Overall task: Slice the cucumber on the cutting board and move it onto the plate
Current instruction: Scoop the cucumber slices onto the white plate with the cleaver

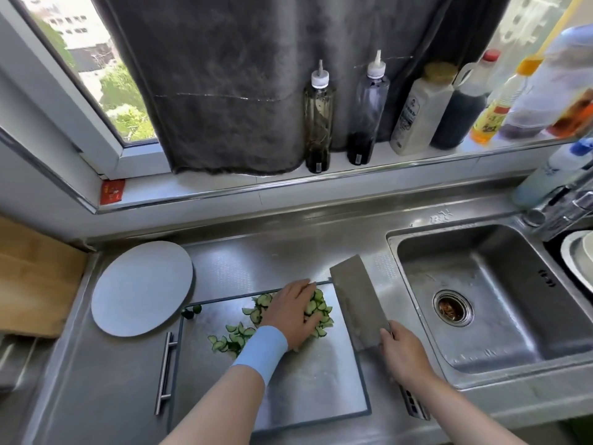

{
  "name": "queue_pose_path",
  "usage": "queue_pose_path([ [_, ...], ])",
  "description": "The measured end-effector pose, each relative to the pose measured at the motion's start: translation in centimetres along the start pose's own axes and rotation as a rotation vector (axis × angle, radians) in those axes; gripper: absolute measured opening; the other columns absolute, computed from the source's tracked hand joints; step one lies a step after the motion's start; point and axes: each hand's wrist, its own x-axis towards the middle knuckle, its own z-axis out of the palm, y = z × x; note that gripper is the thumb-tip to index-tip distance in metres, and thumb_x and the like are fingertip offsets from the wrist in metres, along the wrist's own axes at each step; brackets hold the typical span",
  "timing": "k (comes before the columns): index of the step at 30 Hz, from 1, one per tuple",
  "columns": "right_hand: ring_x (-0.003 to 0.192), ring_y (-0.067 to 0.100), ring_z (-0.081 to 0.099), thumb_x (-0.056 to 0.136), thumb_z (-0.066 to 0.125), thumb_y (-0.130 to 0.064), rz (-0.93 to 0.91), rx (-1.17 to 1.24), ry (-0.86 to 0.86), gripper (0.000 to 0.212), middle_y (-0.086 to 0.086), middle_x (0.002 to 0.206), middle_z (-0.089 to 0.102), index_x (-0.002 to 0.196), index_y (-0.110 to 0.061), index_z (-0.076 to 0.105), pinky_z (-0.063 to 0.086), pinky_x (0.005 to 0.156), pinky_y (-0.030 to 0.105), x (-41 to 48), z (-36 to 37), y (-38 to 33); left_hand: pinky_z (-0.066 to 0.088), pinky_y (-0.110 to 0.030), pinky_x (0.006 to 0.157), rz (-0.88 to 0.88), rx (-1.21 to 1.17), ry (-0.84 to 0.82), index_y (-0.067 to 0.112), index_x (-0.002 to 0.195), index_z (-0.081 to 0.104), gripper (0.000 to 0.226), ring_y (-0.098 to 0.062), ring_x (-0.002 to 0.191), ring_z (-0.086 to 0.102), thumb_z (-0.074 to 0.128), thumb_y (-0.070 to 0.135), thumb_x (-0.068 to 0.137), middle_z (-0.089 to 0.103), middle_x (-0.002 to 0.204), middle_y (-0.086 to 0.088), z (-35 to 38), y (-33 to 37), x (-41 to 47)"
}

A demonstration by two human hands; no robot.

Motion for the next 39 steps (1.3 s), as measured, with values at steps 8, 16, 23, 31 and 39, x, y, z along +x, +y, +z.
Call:
queue_pose_path([
  [8, 0.059, 0.021, 0.056, 0.102, 0.043, -0.018, 0.031, 0.064, -0.043, 0.025, 0.001, 0.069, 0.061, 0.085, -0.016, 0.06, 0.044, 0.056, 0.03, -0.5, 0.7, 1.6, 0.017, -0.03, 0.116, 0.07, 0.082, 0.017, 0.027, 0.144, 0.037, 0.06, -0.015, 0.138, 0.026, 0.043, 0.053, 0.091, 0.034, 0.149, 0.008, 1.3, 0.7, -0.9],
  [16, 0.04, 0.021, 0.047, 0.101, 0.04, -0.015, 0.073, 0.152, -0.052, 0.025, 0.008, 0.061, 0.053, 0.08, -0.012, 0.052, 0.04, 0.041, 0.029, -1.5, 1.3, 1.8, 0.018, -0.035, 0.112, 0.03, 0.161, 0.028, 0.038, 0.142, 0.033, 0.072, -0.016, 0.134, 0.027, 0.046, 0.07, 0.079, 0.035, 0.144, 0.014, 1.2, 1.4, -1.7],
  [23, 0.049, 0.02, 0.051, 0.102, 0.043, -0.02, 0.053, 0.128, -0.031, 0.027, 0.003, 0.062, 0.057, 0.079, -0.012, 0.054, 0.042, 0.049, 0.029, -1.6, 2.1, 2.3, 0.029, -0.04, 0.107, 0.038, 0.223, 0.084, 0.033, 0.123, 0.056, 0.048, -0.024, 0.125, 0.042, 0.045, 0.059, 0.085, 0.05, 0.133, 0.006, 2.6, 1.5, -1.7],
  [31, 0.048, 0.018, 0.051, 0.102, 0.043, -0.019, 0.062, 0.138, -0.028, 0.027, 0.001, 0.06, 0.056, 0.079, -0.011, 0.054, 0.041, 0.051, 0.03, -2.5, 2.6, 2.9, 0.03, -0.041, 0.104, 0.057, 0.22, 0.164, 0.033, 0.119, 0.058, 0.046, -0.027, 0.117, 0.049, 0.05, 0.055, 0.08, 0.056, 0.126, 0.003, 3.1, 0.6, -2.9],
  [39, 0.043, 0.02, 0.047, 0.102, 0.042, -0.016, 0.097, 0.188, 0.012, 0.026, 0.006, 0.058, 0.052, 0.079, -0.007, 0.052, 0.038, 0.041, 0.027, -2.6, 2.3, 2.4, 0.036, -0.041, 0.103, 0.114, 0.234, 0.108, 0.029, 0.123, 0.061, 0.041, -0.024, 0.115, 0.052, 0.055, 0.044, 0.085, 0.059, 0.124, 0.004, 3.3, 2.1, -1.7],
])
